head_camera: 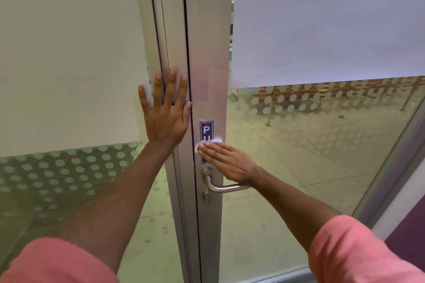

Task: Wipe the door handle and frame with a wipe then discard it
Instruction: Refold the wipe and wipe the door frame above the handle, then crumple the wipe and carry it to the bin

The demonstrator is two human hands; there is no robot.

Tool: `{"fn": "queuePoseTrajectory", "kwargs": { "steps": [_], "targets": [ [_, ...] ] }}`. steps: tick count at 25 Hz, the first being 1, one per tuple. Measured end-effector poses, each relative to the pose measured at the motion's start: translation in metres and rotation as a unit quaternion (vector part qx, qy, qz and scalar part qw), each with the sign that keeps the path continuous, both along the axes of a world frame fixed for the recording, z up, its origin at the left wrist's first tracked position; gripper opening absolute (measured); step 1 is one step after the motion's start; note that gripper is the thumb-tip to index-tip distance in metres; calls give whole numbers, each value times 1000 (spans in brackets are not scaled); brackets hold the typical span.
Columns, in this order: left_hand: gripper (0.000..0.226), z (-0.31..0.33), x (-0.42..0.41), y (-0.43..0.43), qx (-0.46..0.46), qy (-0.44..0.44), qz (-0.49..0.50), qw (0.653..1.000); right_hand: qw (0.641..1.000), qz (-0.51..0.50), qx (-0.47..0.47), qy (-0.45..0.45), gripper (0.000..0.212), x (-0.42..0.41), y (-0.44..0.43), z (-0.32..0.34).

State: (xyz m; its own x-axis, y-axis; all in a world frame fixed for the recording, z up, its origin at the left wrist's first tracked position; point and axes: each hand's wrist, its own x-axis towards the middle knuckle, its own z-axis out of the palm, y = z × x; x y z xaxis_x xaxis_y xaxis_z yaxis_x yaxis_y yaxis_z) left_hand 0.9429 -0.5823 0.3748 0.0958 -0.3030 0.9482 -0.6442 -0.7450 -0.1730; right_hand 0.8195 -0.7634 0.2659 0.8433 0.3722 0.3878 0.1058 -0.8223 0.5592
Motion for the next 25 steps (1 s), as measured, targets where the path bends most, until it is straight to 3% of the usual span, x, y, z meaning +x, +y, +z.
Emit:
{"fn": "queuePoseTrajectory", "kwargs": {
  "steps": [3,7,9,10,11,12,14,16,17,18,19,21,23,25],
  "targets": [
    [61,1,-1,1,-2,20,-12,1000,997,21,-13,67,90,-16,-1,3],
    [63,-51,-37,5,-50,97,-86,990,992,6,66,104,88,-39,18,5],
    [56,-103,-70,10,-97,192,-123,969,990,-14,110,88,82,-46,35,1],
    [51,-127,-86,14,-128,274,-157,940,988,-25,137,68,79,-50,45,-2],
    [43,-147,-100,17,-164,372,-206,890,984,-34,168,45,75,-53,55,-5],
    [33,-162,-113,20,-211,474,-261,814,978,-39,202,18,73,-58,66,-8],
    [24,-183,-129,22,-327,644,-344,600,965,-28,261,-24,67,-69,89,-21],
    [34,-195,-143,27,-400,730,-404,381,956,-14,292,-30,56,-84,112,-43],
    [39,-201,-151,30,-405,750,-427,302,953,-18,300,-29,52,-92,123,-57],
    [42,-209,-157,32,-406,763,-440,246,948,-31,317,-15,50,-100,132,-71],
    [43,-218,-163,34,-407,772,-443,205,939,-55,340,11,51,-109,138,-84],
    [44,-235,-173,38,-406,790,-427,167,921,-89,373,66,55,-127,145,-109],
    [44,-250,-186,40,-379,812,-409,172,902,-104,414,67,55,-150,148,-126],
    [37,-260,-205,37,-335,836,-390,194,851,-142,506,-4,51,-176,145,-135]
  ]
}}
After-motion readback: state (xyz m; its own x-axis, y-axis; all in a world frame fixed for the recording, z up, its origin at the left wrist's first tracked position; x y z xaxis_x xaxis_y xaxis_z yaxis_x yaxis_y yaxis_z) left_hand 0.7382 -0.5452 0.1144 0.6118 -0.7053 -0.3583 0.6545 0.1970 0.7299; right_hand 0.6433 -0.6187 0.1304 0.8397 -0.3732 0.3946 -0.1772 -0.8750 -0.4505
